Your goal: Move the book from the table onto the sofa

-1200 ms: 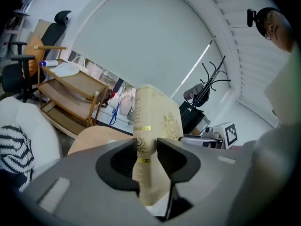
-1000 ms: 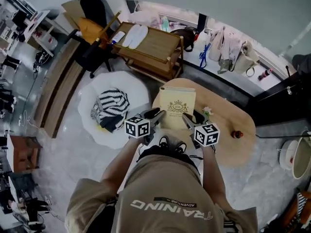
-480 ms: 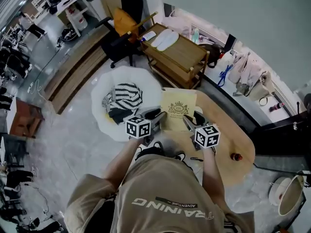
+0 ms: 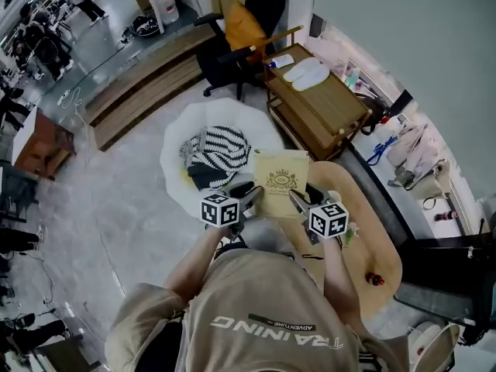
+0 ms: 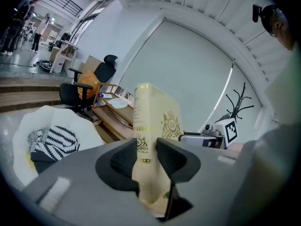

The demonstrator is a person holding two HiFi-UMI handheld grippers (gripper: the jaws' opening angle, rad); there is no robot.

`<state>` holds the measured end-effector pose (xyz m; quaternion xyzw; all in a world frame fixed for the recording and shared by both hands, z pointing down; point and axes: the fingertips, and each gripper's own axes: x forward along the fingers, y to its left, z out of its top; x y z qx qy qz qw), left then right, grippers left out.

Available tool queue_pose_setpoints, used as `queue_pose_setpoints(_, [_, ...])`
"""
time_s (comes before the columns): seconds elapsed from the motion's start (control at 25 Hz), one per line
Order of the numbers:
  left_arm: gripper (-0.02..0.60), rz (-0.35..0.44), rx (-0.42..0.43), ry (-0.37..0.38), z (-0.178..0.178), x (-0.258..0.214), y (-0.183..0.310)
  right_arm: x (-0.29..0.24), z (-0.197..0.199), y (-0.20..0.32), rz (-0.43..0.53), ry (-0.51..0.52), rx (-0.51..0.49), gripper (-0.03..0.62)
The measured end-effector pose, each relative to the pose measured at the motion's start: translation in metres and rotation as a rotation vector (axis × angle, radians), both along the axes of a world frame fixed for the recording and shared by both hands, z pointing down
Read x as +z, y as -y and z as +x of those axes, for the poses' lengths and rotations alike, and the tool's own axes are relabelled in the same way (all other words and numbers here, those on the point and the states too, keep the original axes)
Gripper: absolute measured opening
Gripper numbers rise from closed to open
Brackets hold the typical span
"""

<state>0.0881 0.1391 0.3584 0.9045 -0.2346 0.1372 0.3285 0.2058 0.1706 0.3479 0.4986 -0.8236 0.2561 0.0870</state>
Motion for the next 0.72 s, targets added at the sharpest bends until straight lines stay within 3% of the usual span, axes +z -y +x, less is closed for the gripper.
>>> queue_pose_setpoints(0.4, [0.121, -0.036, -0.069, -0.002, -0.118, 0.011, 0.055, 0.011, -0.115, 0.067, -0.039, -0.003, -0.099, 0.216])
queue_pose_setpoints(0.72, [0.121, -0.063, -0.100, 0.004, -0.187, 0.030, 0.088, 0.032, -0.184, 0.104, -0.085, 0.002, -0.137, 0.216])
